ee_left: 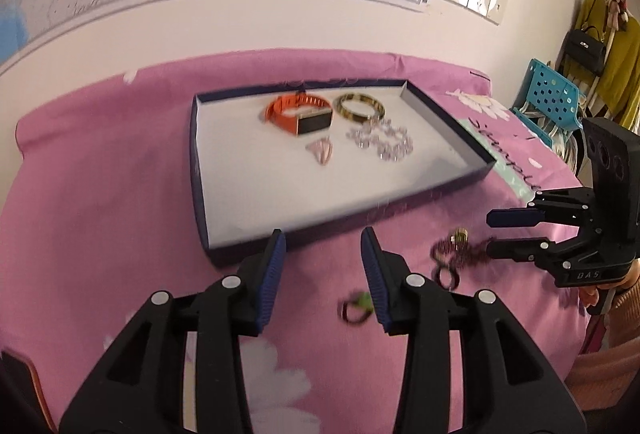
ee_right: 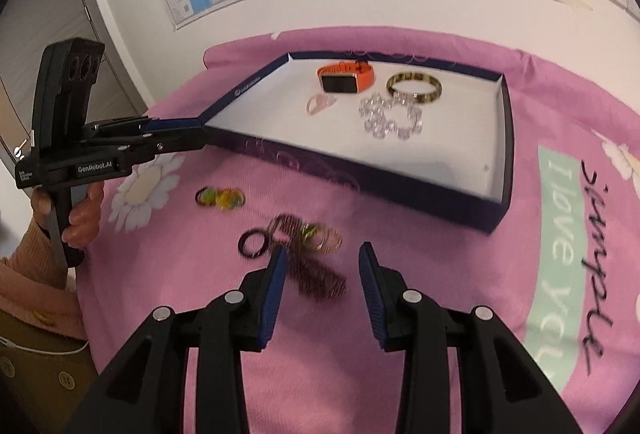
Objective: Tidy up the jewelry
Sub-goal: 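Grasp the dark red beaded necklace with the right tool while the left tool grasps a black hair tie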
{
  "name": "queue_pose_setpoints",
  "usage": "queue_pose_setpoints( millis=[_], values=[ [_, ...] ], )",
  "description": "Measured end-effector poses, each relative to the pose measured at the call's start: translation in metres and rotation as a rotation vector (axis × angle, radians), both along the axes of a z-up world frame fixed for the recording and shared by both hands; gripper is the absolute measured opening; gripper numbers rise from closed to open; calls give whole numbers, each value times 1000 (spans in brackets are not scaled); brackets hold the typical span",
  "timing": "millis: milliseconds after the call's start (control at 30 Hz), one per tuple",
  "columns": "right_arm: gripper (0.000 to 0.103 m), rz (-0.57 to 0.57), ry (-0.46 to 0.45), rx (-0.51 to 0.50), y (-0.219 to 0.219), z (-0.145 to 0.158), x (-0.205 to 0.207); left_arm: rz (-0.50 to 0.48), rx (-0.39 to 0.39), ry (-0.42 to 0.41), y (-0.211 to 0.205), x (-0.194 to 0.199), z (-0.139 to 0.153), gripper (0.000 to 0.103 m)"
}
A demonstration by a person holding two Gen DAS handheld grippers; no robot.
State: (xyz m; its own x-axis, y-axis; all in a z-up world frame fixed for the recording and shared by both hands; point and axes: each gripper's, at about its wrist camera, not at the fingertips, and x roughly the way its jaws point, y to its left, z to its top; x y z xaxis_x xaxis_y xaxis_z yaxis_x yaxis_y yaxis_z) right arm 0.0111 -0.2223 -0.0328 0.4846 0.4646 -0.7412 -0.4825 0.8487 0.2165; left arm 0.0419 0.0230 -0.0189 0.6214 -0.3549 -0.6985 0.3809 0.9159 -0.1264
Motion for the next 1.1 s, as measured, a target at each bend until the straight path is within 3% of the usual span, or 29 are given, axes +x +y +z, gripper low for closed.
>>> queue_pose_setpoints(
  millis=[233, 300, 333, 533, 700, 1000, 1100],
  values=[
    [34, 4, 3, -27, 10, -8, -5, -22, 1, 29, 0, -20, -13, 43],
    [24, 3, -4, -38, 11, -7, -5, -47, -1, 33, -5, -25, -13, 43],
    [12, 6, -2, -38, 12, -7, -5, -68, 8, 28, -11, -28, -13, 43],
    [12, 12, -7, -21, 12, -5, -9, -208, 28, 26, -49, -42, -15, 42],
    [12, 3, -26, 34, 8, 6, -12, -264, 39, 54, -69, -40, -22, 41],
    [12, -11, -9, 19, 1, 3, -14, -272, 51, 92, -83, -29, -31, 38],
    [12, -20, 6, 20, -2, -3, -15, -262, 63, 90, -84, -27, -32, 28]
  ],
)
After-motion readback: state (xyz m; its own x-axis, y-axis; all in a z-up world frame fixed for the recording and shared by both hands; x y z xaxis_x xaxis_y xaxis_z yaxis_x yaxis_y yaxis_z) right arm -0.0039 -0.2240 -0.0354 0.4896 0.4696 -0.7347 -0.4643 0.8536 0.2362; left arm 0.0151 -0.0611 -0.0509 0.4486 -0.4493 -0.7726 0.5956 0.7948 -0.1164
